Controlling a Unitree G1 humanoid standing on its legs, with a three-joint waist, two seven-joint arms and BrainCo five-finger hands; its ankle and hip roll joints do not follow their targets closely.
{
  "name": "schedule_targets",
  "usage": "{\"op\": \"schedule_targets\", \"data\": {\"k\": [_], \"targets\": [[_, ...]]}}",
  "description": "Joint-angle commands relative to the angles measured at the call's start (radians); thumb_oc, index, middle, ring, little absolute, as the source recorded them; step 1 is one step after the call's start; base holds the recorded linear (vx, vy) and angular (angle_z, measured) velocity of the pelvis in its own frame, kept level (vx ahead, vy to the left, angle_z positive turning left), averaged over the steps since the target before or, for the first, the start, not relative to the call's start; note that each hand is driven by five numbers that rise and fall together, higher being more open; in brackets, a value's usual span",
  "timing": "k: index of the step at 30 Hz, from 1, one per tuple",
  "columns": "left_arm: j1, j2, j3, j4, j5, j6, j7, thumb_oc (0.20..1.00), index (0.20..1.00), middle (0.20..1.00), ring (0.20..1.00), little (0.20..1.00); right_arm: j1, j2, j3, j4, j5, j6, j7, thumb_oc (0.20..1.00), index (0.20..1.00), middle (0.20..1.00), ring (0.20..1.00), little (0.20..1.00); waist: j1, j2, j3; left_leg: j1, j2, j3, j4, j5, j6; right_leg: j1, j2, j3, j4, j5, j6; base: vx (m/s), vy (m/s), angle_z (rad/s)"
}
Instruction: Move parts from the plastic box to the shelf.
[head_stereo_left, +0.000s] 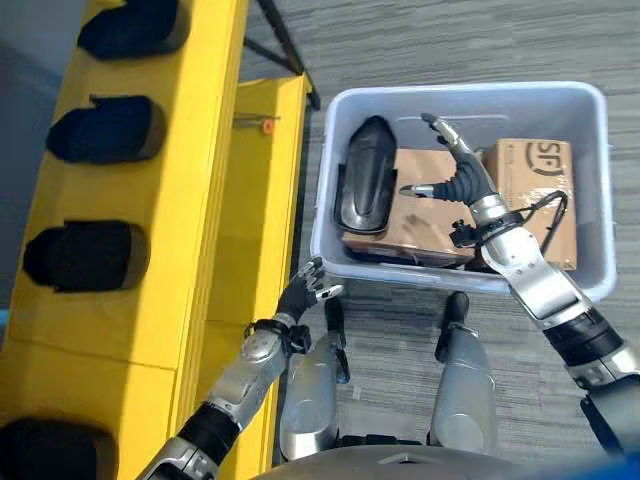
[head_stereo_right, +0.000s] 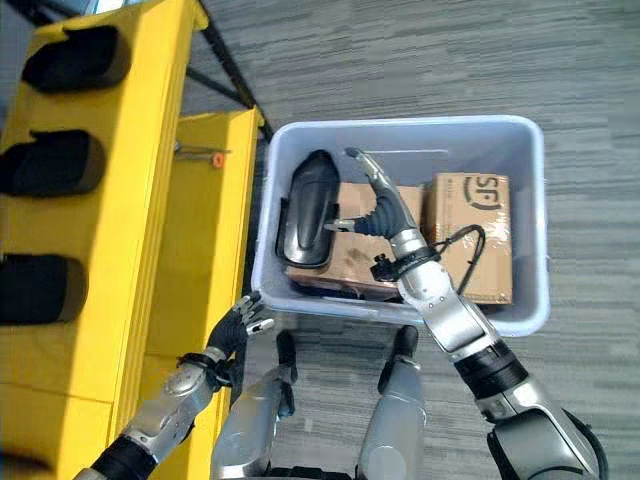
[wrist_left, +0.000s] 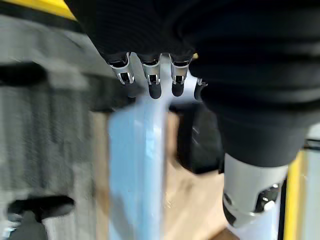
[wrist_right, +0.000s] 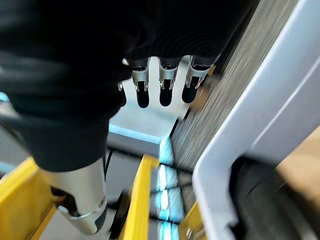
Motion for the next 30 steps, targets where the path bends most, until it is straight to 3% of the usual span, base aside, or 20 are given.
{"op": "schedule_targets", "data": {"k": [1, 2, 3, 5, 6, 8, 10, 13, 17, 19, 21, 24, 27, 30], "targets": [[0.001, 0.013, -0.008, -0.094, -0.018, -0.052, -0.01, 1.0, 1.0, 1.0, 1.0, 1.0, -0.058, -0.031, 0.006, -0.027, -0.044, -0.101, 0.043, 1.0, 1.0, 1.0, 1.0, 1.0, -0.021, -0.028, -0.003, -0.005, 0.034, -0.013, 0.061, -0.021, -0.017, 0.091, 0.066, -0.097, -0.005, -0.053, -0.001, -0.15, -0.068, 0.28], [-0.001, 0.02, -0.016, -0.093, -0.018, -0.059, -0.007, 1.0, 1.0, 1.0, 1.0, 1.0, -0.095, -0.033, 0.015, -0.004, -0.065, -0.127, 0.058, 1.0, 1.0, 1.0, 1.0, 1.0, -0.005, -0.034, 0.008, -0.021, 0.032, -0.018, 0.077, -0.026, -0.014, 0.087, 0.06, -0.107, 0.004, -0.053, -0.001, -0.09, -0.129, 0.51], [-0.005, 0.028, -0.014, -0.101, -0.014, -0.051, -0.011, 1.0, 1.0, 1.0, 1.0, 1.0, -0.131, -0.038, 0.021, 0.018, -0.028, -0.097, 0.057, 1.0, 1.0, 1.0, 1.0, 1.0, 0.009, -0.037, 0.017, -0.035, 0.029, -0.024, 0.092, -0.029, -0.011, 0.081, 0.055, -0.116, 0.014, -0.054, 0.0, -0.08, -0.148, 0.59], [-0.007, 0.039, -0.022, -0.126, -0.021, -0.039, -0.026, 1.0, 1.0, 1.0, 1.0, 1.0, -0.204, -0.03, 0.042, 0.117, -0.03, -0.137, 0.073, 1.0, 1.0, 1.0, 1.0, 1.0, 0.035, -0.03, 0.035, -0.062, 0.025, -0.037, 0.106, -0.025, -0.008, 0.069, 0.056, -0.128, 0.028, -0.06, -0.006, -0.07, -0.103, 0.33], [-0.008, 0.042, -0.035, -0.133, -0.026, -0.042, -0.029, 1.0, 1.0, 1.0, 1.0, 1.0, -0.239, -0.028, 0.068, 0.138, -0.054, -0.125, 0.075, 1.0, 1.0, 1.0, 1.0, 1.0, 0.045, -0.023, 0.052, -0.079, 0.023, -0.042, 0.11, -0.018, -0.008, 0.052, 0.057, -0.131, 0.04, -0.06, -0.009, -0.08, -0.068, 0.1], [-0.02, 0.048, -0.05, -0.148, -0.037, -0.037, -0.033, 1.0, 1.0, 1.0, 1.0, 1.0, -0.311, 0.002, 0.074, 0.272, 0.04, -0.045, -0.041, 1.0, 1.0, 1.0, 1.0, 1.0, 0.07, -0.009, 0.055, -0.128, 0.021, -0.054, 0.1, 0.0, -0.008, 0.006, 0.057, -0.137, 0.058, -0.066, -0.016, -0.08, -0.069, 0.06], [-0.014, 0.047, -0.06, -0.158, -0.037, -0.039, -0.039, 1.0, 1.0, 1.0, 1.0, 1.0, -0.356, 0.013, 0.055, 0.402, 0.008, -0.074, -0.047, 1.0, 1.0, 1.0, 1.0, 1.0, 0.088, 0.004, 0.055, -0.149, 0.012, -0.071, 0.096, -0.008, -0.017, -0.018, 0.047, -0.14, 0.084, -0.094, -0.007, 0.0, -0.028, 0.01], [-0.009, 0.043, -0.069, -0.157, -0.04, -0.044, -0.032, 1.0, 1.0, 1.0, 1.0, 1.0, -0.386, 0.017, 0.065, 0.475, -0.048, -0.078, -0.042, 1.0, 1.0, 1.0, 1.0, 1.0, 0.103, 0.018, 0.055, -0.177, 0.007, -0.076, 0.088, 0.005, -0.018, -0.054, 0.036, -0.144, 0.102, -0.096, -0.007, -0.01, 0.002, -0.02], [-0.003, 0.036, -0.075, -0.151, -0.033, -0.05, -0.041, 1.0, 1.0, 1.0, 1.0, 1.0, -0.408, 0.021, 0.08, 0.536, -0.013, -0.057, -0.045, 1.0, 1.0, 1.0, 1.0, 1.0, 0.114, 0.031, 0.055, -0.209, 0.005, -0.077, 0.079, 0.017, -0.021, -0.088, 0.029, -0.149, 0.117, -0.099, -0.011, 0.0, -0.004, 0.0], [0.004, 0.032, -0.073, -0.147, -0.029, -0.056, -0.053, 1.0, 1.0, 1.0, 1.0, 1.0, -0.411, 0.03, 0.077, 0.565, 0.084, -0.013, -0.099, 1.0, 1.0, 1.0, 1.0, 1.0, 0.117, 0.041, 0.055, -0.238, 0.005, -0.073, 0.078, 0.024, -0.024, -0.122, 0.025, -0.148, 0.132, -0.102, -0.014, 0.0, -0.001, 0.09], [0.007, 0.029, -0.069, -0.143, -0.032, -0.062, -0.068, 1.0, 1.0, 1.0, 1.0, 1.0, -0.398, 0.033, 0.058, 0.594, 0.057, -0.023, -0.069, 1.0, 1.0, 1.0, 1.0, 1.0, 0.114, 0.048, 0.055, -0.26, 0.005, -0.071, 0.08, 0.025, -0.025, -0.148, 0.025, -0.145, 0.143, -0.105, -0.017, 0.0, 0.004, 0.08], [0.001, 0.025, -0.068, -0.147, -0.041, -0.05, -0.067, 1.0, 1.0, 1.0, 1.0, 1.0, -0.404, 0.03, 0.07, 0.629, -0.001, 0.015, -0.067, 1.0, 1.0, 1.0, 1.0, 1.0, 0.114, 0.059, 0.055, -0.281, 0.001, -0.067, 0.093, 0.021, -0.025, -0.174, 0.022, -0.139, 0.158, -0.109, -0.022, 0.0, 0.002, 0.02], [-0.005, 0.024, -0.079, -0.134, -0.052, -0.052, -0.075, 1.0, 1.0, 1.0, 1.0, 1.0, -0.468, -0.006, 0.129, 0.705, -0.309, -0.006, -0.163, 1.0, 1.0, 1.0, 1.0, 1.0, 0.12, 0.07, 0.055, -0.306, -0.001, -0.069, 0.108, 0.018, -0.025, -0.197, 0.018, -0.139, 0.176, -0.116, -0.026, 0.01, -0.001, 0.01], [-0.009, 0.025, -0.09, -0.117, -0.049, -0.064, -0.08, 1.0, 1.0, 1.0, 1.0, 1.0, -0.538, -0.052, 0.218, 0.723, -0.47, 0.072, -0.177, 1.0, 1.0, 1.0, 1.0, 1.0, 0.124, 0.075, 0.055, -0.321, -0.003, -0.071, 0.105, 0.023, -0.027, -0.212, 0.019, -0.138, 0.175, -0.11, -0.02, -0.01, 0.003, 0.05]]}}
